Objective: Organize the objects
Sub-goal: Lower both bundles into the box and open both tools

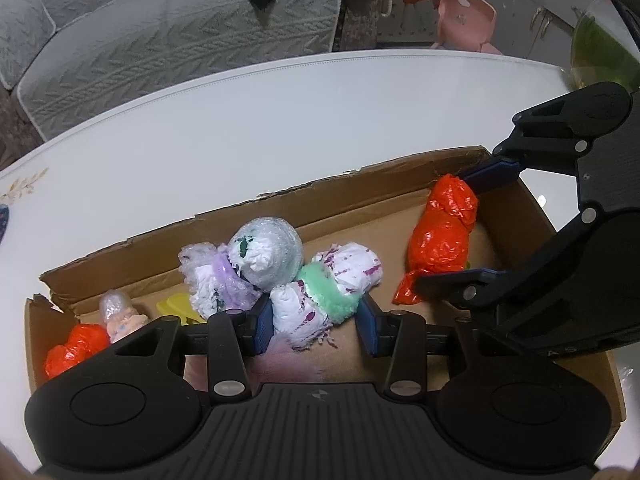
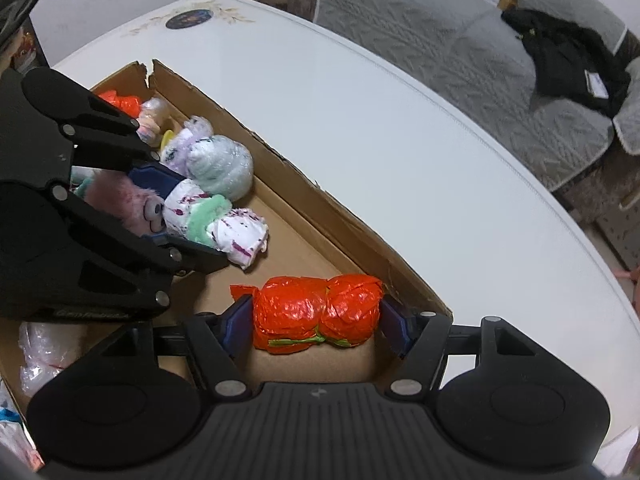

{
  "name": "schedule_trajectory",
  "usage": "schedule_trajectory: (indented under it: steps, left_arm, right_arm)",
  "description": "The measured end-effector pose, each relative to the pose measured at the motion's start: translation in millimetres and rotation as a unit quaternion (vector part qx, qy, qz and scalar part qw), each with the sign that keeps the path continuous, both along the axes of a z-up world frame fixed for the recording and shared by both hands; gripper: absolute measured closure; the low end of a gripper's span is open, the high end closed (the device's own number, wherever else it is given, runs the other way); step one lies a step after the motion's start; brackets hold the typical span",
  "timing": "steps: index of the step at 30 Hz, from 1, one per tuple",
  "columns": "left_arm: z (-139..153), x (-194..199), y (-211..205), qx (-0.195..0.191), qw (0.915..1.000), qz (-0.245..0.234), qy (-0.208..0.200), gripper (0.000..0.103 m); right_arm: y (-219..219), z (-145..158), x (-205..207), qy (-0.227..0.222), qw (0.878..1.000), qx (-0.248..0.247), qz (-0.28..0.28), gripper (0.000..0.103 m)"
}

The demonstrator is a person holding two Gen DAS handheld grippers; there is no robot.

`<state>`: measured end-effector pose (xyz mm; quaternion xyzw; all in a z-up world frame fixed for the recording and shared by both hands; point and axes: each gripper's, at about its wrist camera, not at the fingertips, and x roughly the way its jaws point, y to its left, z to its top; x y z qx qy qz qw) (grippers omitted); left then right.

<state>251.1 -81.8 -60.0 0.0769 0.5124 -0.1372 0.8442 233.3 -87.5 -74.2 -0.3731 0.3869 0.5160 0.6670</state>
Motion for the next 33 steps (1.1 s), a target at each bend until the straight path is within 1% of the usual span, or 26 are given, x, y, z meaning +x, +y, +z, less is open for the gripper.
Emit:
schedule_trajectory:
  steps: [3,6,8,11,22,27,33]
  left_arm:
    - [0,1,0,0.003,1.0,-0.003,0.004,0.051]
    - [1,2,3,-0.007,0.9999,0.002,0.013,0.048]
    - [3,0,5,-0.011,0.9998,0.003,0.018,0.041]
    - [5,-2,8,-0.014,0.9997,0.004,0.019,0.038]
    - [15,-5,6,-0.01,0.9995,0.005,0.03,0.034]
    - [24,-10,7,-0.009,0.9996,0.002,0.027,0.032]
    - [40,-21,11,-0.012,0.9998,0.003,0.014,0.029]
  right_arm:
    - [3,-2,-4,-0.002,1.0,-0.014,-0.006,0.036]
    - [0,1,-7,-0.006,1.0,-0.019,-0.008,0.034]
    - [-3,3,-11,-0.012,1.0,-0.02,-0.009,0.032]
    - [-7,5,-17,-0.011,1.0,-0.018,-0.007,0.031]
    - [-16,16,-26,-0.018,1.0,-0.02,0.003,0.03]
    - [-19,22,-25,-0.017,1.0,-0.019,0.003,0.025]
    - [-26,34,-33,-0.025,1.0,-0.016,0.006,0.023]
